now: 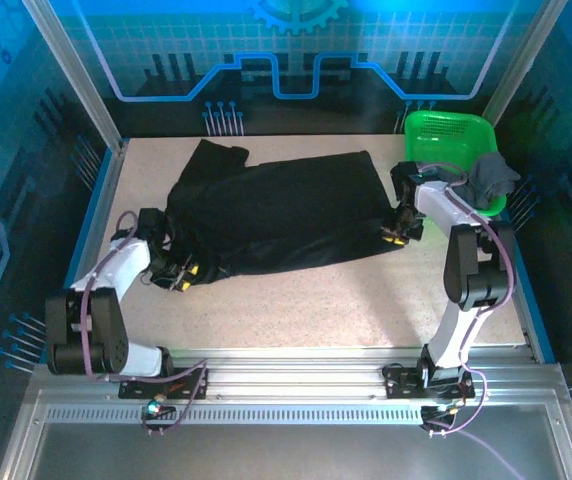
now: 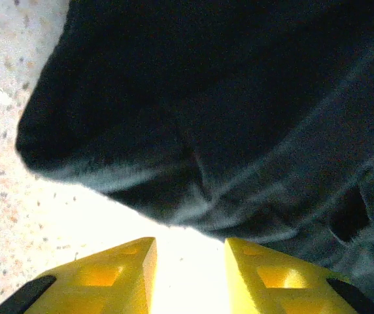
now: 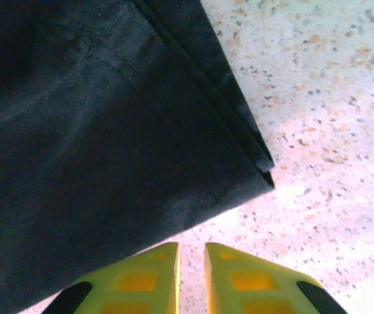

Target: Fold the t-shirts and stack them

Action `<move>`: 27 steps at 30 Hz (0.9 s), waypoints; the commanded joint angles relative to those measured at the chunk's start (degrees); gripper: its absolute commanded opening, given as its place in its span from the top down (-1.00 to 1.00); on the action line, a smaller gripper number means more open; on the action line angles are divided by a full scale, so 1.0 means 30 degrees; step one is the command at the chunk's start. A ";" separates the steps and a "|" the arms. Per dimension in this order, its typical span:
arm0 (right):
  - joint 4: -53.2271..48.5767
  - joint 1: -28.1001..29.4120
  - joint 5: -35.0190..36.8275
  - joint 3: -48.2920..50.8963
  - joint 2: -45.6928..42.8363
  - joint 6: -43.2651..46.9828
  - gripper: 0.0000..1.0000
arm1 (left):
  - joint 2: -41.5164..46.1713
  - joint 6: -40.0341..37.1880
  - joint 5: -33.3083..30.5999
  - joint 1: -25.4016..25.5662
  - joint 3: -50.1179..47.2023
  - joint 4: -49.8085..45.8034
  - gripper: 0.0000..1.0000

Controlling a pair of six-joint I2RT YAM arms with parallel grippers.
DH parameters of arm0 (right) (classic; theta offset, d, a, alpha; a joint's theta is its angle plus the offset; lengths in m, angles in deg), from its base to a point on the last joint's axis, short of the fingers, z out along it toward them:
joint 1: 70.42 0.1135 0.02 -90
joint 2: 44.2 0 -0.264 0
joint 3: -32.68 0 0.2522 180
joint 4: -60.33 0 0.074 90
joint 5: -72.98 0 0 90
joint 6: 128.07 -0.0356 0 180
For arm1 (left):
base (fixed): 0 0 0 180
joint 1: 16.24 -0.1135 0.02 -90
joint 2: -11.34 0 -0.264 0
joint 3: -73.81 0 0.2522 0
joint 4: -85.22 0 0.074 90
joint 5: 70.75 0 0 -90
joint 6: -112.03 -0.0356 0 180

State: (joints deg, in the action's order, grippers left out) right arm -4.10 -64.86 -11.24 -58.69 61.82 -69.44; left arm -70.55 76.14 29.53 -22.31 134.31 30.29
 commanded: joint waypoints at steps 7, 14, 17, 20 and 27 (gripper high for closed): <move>-0.1518 -0.0476 0.0790 -0.2378 0.3905 0.0929 0.54 | -0.4714 -0.1980 -0.4252 -0.1247 0.2989 -0.0517 0.48; -0.2786 -0.0131 0.1431 -0.2891 0.4596 0.0935 0.50 | -0.5933 -0.1875 -0.4806 -0.1733 0.2816 -0.0713 0.48; -0.3015 -0.0126 0.1818 -0.1673 0.3815 0.0439 0.50 | -0.5420 -0.1760 -0.5105 -0.2185 0.2531 -0.0662 0.47; -0.2945 -0.0126 0.1724 0.0085 0.2630 -0.0035 0.50 | -0.5284 -0.2346 -0.4884 -0.2256 0.2615 -0.0845 0.46; -0.3173 0.0028 0.1291 0.3337 0.0057 -0.0653 0.49 | -0.4307 -0.3621 -0.5410 -0.2254 0.2099 -0.1773 0.44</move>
State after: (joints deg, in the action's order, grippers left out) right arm -10.11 -64.79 -8.90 -51.78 64.51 -69.55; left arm -85.45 67.92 19.33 -27.77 142.84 29.24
